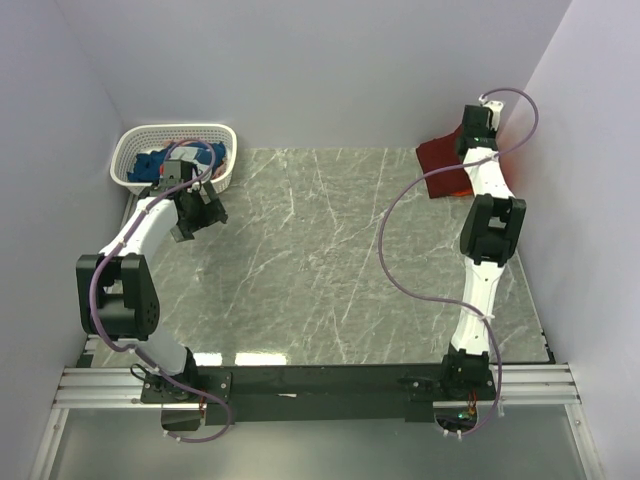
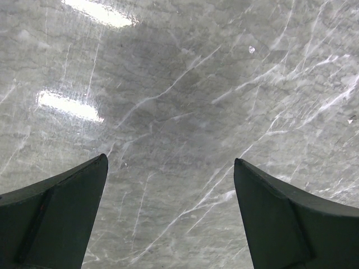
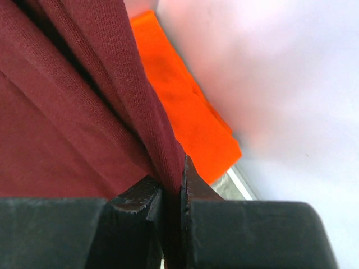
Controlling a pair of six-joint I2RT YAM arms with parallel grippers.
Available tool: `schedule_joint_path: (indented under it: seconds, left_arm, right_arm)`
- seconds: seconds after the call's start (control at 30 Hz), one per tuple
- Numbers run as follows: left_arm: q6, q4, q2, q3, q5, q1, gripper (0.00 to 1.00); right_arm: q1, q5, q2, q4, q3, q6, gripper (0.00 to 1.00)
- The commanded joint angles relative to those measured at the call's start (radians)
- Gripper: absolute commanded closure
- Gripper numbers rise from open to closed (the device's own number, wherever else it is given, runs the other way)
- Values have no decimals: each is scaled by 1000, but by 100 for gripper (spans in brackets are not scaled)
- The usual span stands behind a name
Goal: Fold and stack the t-shirts
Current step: Neatly place the folded tshirt to the corner, then reset both grippers
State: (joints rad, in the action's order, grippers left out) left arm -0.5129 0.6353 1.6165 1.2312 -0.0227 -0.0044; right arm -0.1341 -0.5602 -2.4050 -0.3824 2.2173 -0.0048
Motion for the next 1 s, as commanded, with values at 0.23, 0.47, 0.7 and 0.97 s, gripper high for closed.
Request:
schedule_joint_path:
  seconds: [0.23, 0.47, 0.7, 0.97]
  left_arm:
    - [8, -13, 13, 2, 13, -6, 1]
    - [11, -14, 14, -1, 12, -16, 1]
    - [13, -13, 19, 2, 6, -22, 1]
    - [14, -17, -6, 1, -8, -31, 1]
  right_arm:
    - [-25, -90, -88, 146, 27, -97, 92]
    - [-27, -200, -92, 204, 10, -109, 64]
    - [-16, -437, -60, 309, 4, -185, 35]
    - [7, -322, 110, 153, -70, -6, 34]
